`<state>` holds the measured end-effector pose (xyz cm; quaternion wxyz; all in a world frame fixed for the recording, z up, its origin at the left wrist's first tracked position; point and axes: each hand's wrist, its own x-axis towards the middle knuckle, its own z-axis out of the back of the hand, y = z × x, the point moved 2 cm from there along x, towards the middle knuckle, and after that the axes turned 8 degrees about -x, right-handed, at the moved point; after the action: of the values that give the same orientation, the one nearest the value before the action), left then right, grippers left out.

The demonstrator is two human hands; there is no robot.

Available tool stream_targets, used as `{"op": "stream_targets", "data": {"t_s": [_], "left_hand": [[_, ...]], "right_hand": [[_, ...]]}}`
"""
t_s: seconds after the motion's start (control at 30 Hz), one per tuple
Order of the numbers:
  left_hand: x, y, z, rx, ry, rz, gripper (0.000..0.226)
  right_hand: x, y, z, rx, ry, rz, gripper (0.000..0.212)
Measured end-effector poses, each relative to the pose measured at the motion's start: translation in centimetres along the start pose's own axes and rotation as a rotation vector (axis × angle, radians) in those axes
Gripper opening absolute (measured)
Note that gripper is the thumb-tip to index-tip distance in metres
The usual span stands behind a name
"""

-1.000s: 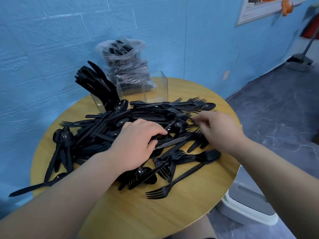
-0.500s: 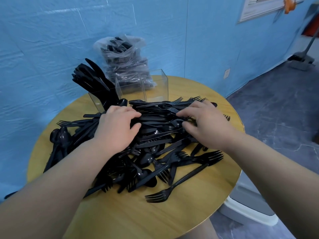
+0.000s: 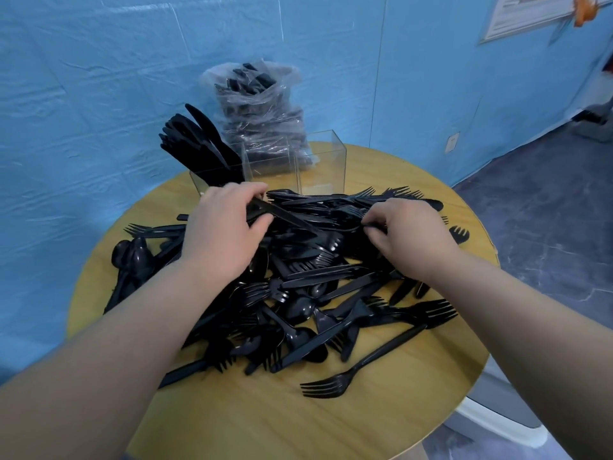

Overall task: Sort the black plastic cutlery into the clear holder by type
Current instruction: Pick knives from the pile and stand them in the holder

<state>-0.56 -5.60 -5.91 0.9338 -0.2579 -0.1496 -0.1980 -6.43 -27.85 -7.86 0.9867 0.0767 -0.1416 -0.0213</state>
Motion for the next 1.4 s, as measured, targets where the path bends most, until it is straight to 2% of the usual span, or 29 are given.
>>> {"op": "stream_targets", "data": {"t_s": [0.1,0.17,0.3,0.4,0.47,0.57,0.77,0.87,0.97,1.07,1.13,1.23,1.4], "left_hand": [[0.0,1.1,0.6,0.011,-0.020,0.023,0.040],[-0.5,1.7,1.0,0.040,-0.012,0.017,0.034],[-2.0,2.6,1.3,0.044,0.069,-0.027,0.025],[-3.1,2.7,1.3,0.060,0.181,-0.059,0.033],[-3.8,2.8,1.4,0.072,0.218,-0.069,0.037],[-4.4,3.2,1.7,0.078,0.238,-0.075,0.040],[-4.6,3.5,2.0,0.051,0.224,-0.066,0.046],[-4.4,3.3,1.9,0.051,0.216,-0.066,0.048],[-4.2,3.3,1.8,0.038,0.208,-0.075,0.046],[-4.1,3.0,1.6,0.021,0.185,-0.102,0.041],[-4.0,2.6,1.3,0.017,0.180,-0.120,0.037],[-3.7,2.0,0.6,0.014,0.209,-0.136,0.033],[-2.7,0.8,-0.4,0.075,0.300,-0.178,0.037]], "right_hand": [[0.4,0.1,-0.2,0.005,-0.023,-0.074,0.020],[0.4,0.5,-0.2,0.015,-0.050,-0.048,0.023],[-0.1,3.4,0.5,0.110,-0.198,0.283,0.019],[0.3,5.4,0.0,0.039,-0.027,0.372,0.026],[0.8,6.1,-0.6,-0.047,0.077,0.360,0.035],[1.0,6.6,-0.8,-0.043,0.107,0.343,0.033],[0.8,6.3,0.1,-0.016,0.011,0.312,0.021],[0.5,5.4,0.9,0.058,-0.055,0.235,0.011],[-0.2,4.5,1.5,0.172,-0.046,0.173,0.003],[-1.2,3.6,1.7,0.277,0.034,0.175,0.013],[-1.9,3.2,1.5,0.250,0.111,0.217,0.016],[-2.6,3.1,1.2,0.204,0.203,0.255,0.009],[-2.3,3.2,1.8,0.230,0.086,0.150,0.018]]}}
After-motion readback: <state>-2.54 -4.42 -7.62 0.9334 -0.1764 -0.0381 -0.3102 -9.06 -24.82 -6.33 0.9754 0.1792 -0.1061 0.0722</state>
